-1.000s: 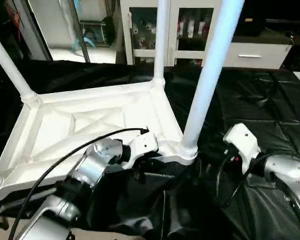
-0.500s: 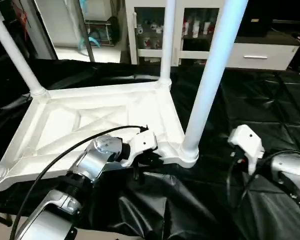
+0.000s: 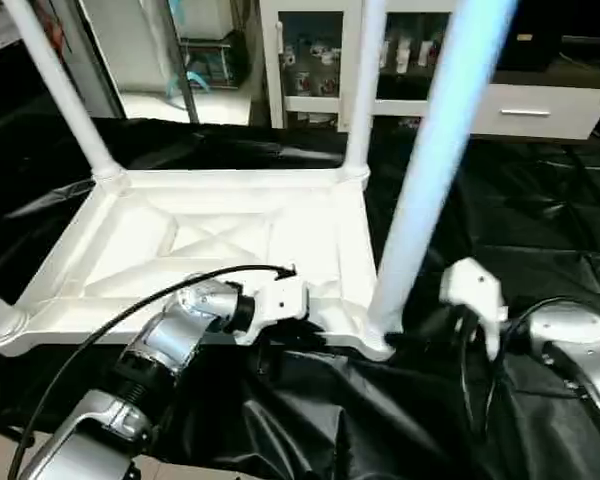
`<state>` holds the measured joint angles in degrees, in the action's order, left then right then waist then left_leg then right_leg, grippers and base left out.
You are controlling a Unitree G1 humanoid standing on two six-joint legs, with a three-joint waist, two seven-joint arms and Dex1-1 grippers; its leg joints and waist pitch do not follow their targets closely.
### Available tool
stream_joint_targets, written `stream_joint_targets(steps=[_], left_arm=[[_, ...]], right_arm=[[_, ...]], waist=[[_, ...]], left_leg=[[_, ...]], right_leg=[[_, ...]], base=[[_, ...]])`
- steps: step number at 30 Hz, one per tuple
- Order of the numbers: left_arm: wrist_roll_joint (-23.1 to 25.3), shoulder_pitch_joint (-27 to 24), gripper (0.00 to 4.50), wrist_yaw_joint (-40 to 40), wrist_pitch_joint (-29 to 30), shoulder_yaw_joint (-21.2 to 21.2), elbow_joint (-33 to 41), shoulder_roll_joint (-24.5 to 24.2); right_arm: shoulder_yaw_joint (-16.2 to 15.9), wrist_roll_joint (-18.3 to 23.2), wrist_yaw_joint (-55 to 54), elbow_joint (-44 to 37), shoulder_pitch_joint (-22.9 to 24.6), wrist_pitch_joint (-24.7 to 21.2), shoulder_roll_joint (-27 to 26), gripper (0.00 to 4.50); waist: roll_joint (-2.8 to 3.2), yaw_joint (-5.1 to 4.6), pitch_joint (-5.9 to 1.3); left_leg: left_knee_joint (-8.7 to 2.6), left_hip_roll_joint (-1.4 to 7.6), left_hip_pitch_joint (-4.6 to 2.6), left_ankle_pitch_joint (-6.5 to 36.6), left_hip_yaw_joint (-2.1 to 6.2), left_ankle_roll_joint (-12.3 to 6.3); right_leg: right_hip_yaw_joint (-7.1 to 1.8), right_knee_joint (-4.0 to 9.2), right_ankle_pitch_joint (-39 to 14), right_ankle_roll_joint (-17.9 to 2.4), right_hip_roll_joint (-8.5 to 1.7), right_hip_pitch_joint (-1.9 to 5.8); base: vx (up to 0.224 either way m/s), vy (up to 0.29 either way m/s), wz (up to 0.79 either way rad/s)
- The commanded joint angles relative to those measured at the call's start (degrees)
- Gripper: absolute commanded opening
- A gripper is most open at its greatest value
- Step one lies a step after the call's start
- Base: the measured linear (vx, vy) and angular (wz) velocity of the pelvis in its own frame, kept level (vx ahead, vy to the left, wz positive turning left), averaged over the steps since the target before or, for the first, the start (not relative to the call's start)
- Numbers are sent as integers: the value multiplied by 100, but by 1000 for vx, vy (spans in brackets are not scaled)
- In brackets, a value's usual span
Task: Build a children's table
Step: Rotate leg to tighten
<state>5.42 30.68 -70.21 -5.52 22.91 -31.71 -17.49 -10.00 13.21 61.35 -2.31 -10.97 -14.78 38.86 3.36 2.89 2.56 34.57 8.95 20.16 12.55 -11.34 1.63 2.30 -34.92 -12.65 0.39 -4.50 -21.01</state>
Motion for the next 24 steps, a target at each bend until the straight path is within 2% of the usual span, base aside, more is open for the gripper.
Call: stream_joint_targets(steps=[1,6,7,9,11,13,17,21,24], left_arm=[[137,-190,7,-249,-97,368,-198,45],[128,-200,7,-243,-91,371,-166,21],[130,-203,7,-243,-90,366,-162,16],[133,-206,7,-236,-82,363,-157,10],[128,-210,7,-234,-76,362,-149,4],[125,-218,0,-224,-58,348,-140,5],[129,-226,0,-208,-47,344,-138,5],[132,-249,0,-193,-18,336,-120,-7],[143,-247,0,-179,-22,328,-146,-4]], right_arm=[[-177,-266,5,298,-231,263,-75,309],[-293,-438,-62,629,-449,384,-225,309],[-334,-469,-33,662,-479,394,-225,309],[-418,-508,63,723,-519,422,-204,309],[-459,-502,129,750,-534,427,-193,309],[-528,-518,235,850,-578,477,-184,279],[-602,-576,370,976,-622,576,-165,251],[-655,-596,425,1063,-654,620,-149,243],[-663,-597,471,1101,-671,627,-151,237]], waist=[[-193,-32,-259],[-221,-36,-238],[-253,-42,-239],[-232,-43,-242],[-251,-50,-233],[-260,-47,-237],[-260,-42,-236],[-278,-50,-231],[-268,-52,-236]], left_leg=[[-461,488,-16,977,220,-495],[-472,486,-19,1149,214,-417],[-476,484,-16,1155,215,-413],[-476,487,-20,1123,218,-422],[-483,491,-22,1187,220,-411],[-479,491,-22,1214,218,-400],[-478,492,-22,1190,214,-420],[-485,494,-21,1216,216,-415],[-492,498,-19,1208,220,-417]], right_leg=[[-274,458,-1082,-1526,-484,120],[-290,490,-1403,-1450,-501,114],[-287,490,-1431,-1420,-492,119],[-287,483,-1398,-1419,-494,112],[-291,490,-1480,-1416,-493,108],[-292,494,-1515,-1419,-503,109],[-295,496,-1484,-1429,-503,105],[-294,500,-1514,-1418,-496,101],[-292,492,-1447,-1424,-492,104]], base=[[0,0,0],[0,0,0],[0,0,0],[0,0,0],[0,0,0],[0,0,0],[0,0,0],[0,0,0],[0,0,0]])
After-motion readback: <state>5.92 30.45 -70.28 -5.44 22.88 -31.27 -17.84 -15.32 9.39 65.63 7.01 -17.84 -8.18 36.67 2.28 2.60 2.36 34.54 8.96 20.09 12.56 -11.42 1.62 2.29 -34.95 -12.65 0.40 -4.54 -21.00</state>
